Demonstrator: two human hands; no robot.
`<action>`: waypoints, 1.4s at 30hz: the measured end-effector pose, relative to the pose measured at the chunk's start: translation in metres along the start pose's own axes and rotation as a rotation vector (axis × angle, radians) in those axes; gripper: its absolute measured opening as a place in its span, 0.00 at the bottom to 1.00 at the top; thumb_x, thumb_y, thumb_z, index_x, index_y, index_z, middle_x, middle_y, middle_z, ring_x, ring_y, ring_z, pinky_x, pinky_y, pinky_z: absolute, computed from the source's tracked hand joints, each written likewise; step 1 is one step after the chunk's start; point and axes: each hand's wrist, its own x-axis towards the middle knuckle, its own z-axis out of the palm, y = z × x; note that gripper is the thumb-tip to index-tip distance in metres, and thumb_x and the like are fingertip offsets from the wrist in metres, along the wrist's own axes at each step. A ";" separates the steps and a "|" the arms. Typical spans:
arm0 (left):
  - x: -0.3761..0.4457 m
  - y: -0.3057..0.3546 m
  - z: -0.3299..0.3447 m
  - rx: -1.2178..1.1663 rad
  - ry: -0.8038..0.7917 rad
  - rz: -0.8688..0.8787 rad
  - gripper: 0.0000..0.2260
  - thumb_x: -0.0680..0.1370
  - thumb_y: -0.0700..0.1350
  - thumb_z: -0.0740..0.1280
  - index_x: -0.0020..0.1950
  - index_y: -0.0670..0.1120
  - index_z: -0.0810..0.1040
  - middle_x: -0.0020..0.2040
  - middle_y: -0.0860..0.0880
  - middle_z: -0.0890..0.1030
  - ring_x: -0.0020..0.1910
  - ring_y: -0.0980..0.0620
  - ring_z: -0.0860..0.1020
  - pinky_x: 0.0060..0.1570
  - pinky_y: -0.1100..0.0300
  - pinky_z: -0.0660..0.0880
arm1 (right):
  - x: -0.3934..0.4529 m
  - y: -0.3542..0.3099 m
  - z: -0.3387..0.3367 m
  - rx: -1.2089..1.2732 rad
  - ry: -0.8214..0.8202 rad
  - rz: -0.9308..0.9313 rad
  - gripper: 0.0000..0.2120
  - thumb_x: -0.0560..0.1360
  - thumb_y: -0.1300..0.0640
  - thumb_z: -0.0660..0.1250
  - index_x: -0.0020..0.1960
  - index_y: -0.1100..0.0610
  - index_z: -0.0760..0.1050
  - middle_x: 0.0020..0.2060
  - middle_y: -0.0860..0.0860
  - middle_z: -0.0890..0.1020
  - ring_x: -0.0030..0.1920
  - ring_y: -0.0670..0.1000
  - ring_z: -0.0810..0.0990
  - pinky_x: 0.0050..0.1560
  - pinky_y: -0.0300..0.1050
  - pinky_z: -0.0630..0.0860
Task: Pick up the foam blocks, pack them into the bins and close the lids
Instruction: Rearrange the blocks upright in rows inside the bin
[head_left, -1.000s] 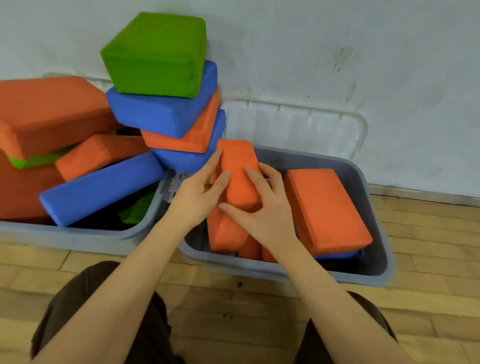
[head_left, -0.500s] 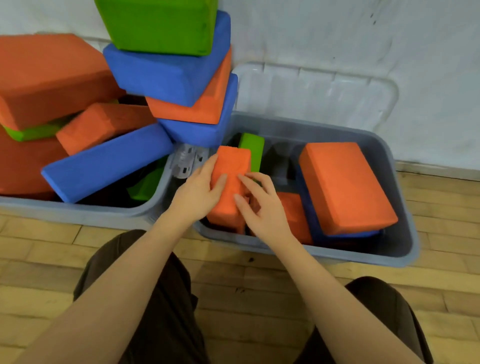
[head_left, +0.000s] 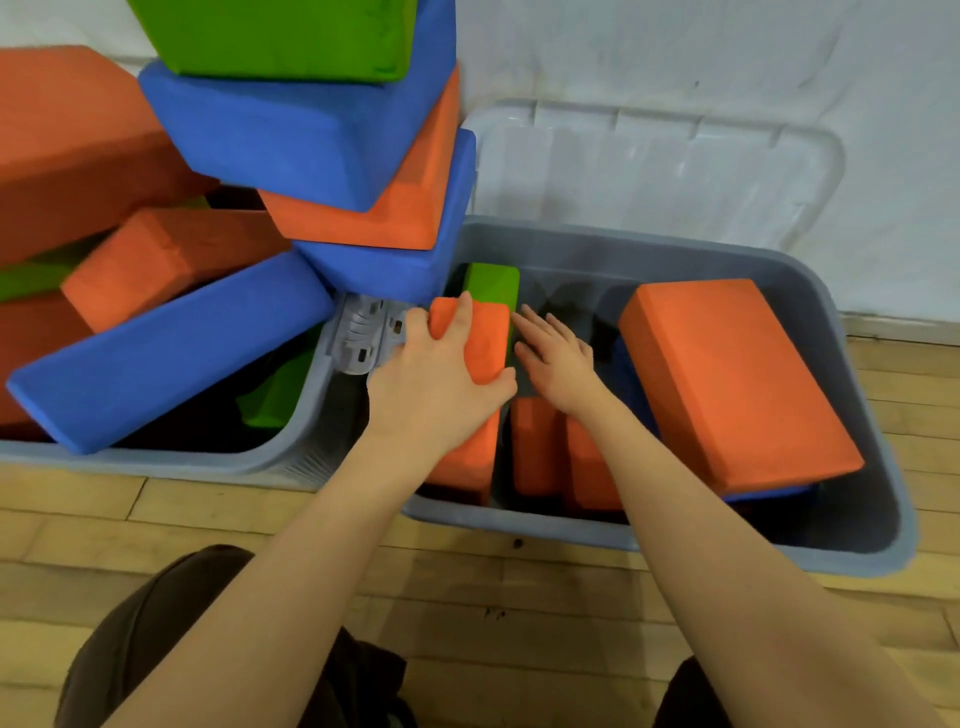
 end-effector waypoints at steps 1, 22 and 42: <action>0.002 0.000 0.000 0.007 -0.006 0.004 0.37 0.72 0.64 0.63 0.76 0.57 0.51 0.69 0.47 0.60 0.62 0.43 0.71 0.53 0.50 0.71 | 0.004 0.001 0.004 -0.057 -0.033 -0.009 0.20 0.82 0.51 0.53 0.73 0.42 0.59 0.75 0.42 0.56 0.76 0.52 0.50 0.70 0.52 0.47; 0.015 -0.015 0.068 0.205 -0.074 0.175 0.35 0.71 0.64 0.53 0.71 0.42 0.65 0.72 0.41 0.64 0.68 0.41 0.67 0.65 0.45 0.62 | 0.045 0.006 0.013 0.158 0.146 0.025 0.21 0.78 0.43 0.60 0.70 0.41 0.66 0.71 0.47 0.63 0.67 0.55 0.68 0.65 0.62 0.62; 0.020 -0.029 0.088 0.001 -0.154 0.127 0.41 0.71 0.65 0.46 0.76 0.41 0.39 0.77 0.43 0.41 0.75 0.44 0.49 0.72 0.54 0.48 | 0.098 -0.017 0.034 0.410 0.277 0.191 0.38 0.67 0.47 0.75 0.72 0.55 0.64 0.69 0.55 0.70 0.69 0.55 0.67 0.68 0.49 0.64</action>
